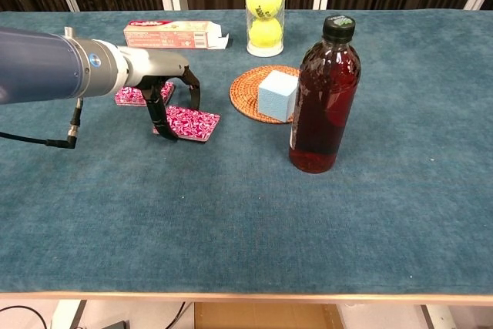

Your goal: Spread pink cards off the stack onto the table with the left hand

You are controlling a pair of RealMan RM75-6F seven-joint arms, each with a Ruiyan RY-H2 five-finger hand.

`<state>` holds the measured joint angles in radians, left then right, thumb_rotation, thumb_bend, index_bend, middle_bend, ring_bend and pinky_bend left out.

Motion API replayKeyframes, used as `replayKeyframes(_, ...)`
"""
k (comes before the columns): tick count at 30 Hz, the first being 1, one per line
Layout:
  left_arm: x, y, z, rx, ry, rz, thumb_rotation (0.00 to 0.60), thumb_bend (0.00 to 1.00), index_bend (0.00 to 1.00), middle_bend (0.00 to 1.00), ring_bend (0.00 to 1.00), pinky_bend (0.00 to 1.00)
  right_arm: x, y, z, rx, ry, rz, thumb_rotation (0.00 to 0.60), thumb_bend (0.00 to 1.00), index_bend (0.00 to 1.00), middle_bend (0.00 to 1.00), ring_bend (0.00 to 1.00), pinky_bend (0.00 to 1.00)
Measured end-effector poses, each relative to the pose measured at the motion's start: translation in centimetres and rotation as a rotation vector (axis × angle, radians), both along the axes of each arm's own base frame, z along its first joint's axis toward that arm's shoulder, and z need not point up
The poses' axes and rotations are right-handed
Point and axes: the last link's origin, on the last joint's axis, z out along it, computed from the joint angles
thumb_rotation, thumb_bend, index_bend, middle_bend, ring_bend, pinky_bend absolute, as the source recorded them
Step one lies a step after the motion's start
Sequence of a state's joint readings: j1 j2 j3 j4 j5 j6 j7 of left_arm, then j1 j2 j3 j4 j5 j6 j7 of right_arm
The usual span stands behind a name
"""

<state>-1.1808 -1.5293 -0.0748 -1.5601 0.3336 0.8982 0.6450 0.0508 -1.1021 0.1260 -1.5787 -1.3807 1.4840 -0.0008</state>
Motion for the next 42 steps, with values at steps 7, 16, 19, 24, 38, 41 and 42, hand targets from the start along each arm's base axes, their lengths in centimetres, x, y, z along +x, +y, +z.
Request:
replayKeyframes(7,-0.1,0.0,-0.1,-0.015,0.008,0.001,0.6,0.2,0.41,0.17,0.0,0.0,0.0,0.0,0.0,-0.001,-0.001,-0.004,0.6,0.19,0.1,0.04,0.08,0.21)
replayKeyframes(16,-0.1,0.1,-0.1,-0.022,0.012,-0.001,0.6,0.2,0.38,0.16,0.0,0.0,-0.1,0.0,0.0,-0.005,-0.001,-0.005,0.6,0.19,0.1,0.04,0.08,0.21)
replayKeyframes(19,0.0,0.1,0.0,-0.02,0.012,-0.004,0.6,0.2,0.38,0.16,0.0,0.0,-0.1,0.0,0.0,-0.005,0.0,-0.005,0.6,0.19,0.1,0.04,0.08,0.21)
replayKeyframes(24,0.1,0.3,0.4,0.0,0.014,-0.014,0.6,0.2,0.38,0.16,0.0,0.0,0.0,0.0,0.0,-0.005,0.001,-0.006,0.6,0.19,0.1,0.04,0.08,0.21)
replayKeyframes(38,-0.2,2.2,3.8,0.127,-0.002,-0.024,0.6,0.12,0.36,0.15,0.0,0.0,0.0,-0.1,-0.2,-0.001,0.006,-0.011,0.6,0.19,0.1,0.04,0.08,0.21)
replayKeyframes(41,-1.0,3.4,5.0,0.174,-0.011,-0.002,0.6,0.12,0.36,0.14,0.0,0.0,0.0,-0.1,-0.2,-0.002,0.006,-0.013,0.6,0.19,0.1,0.04,0.08,0.21)
replayKeyframes(42,-1.4,3.8,5.4,0.186,-0.017,0.01,0.6,0.12,0.35,0.14,0.0,0.0,0.0,-0.1,-0.2,-0.002,0.007,-0.014,0.6,0.19,0.1,0.04,0.08,0.21)
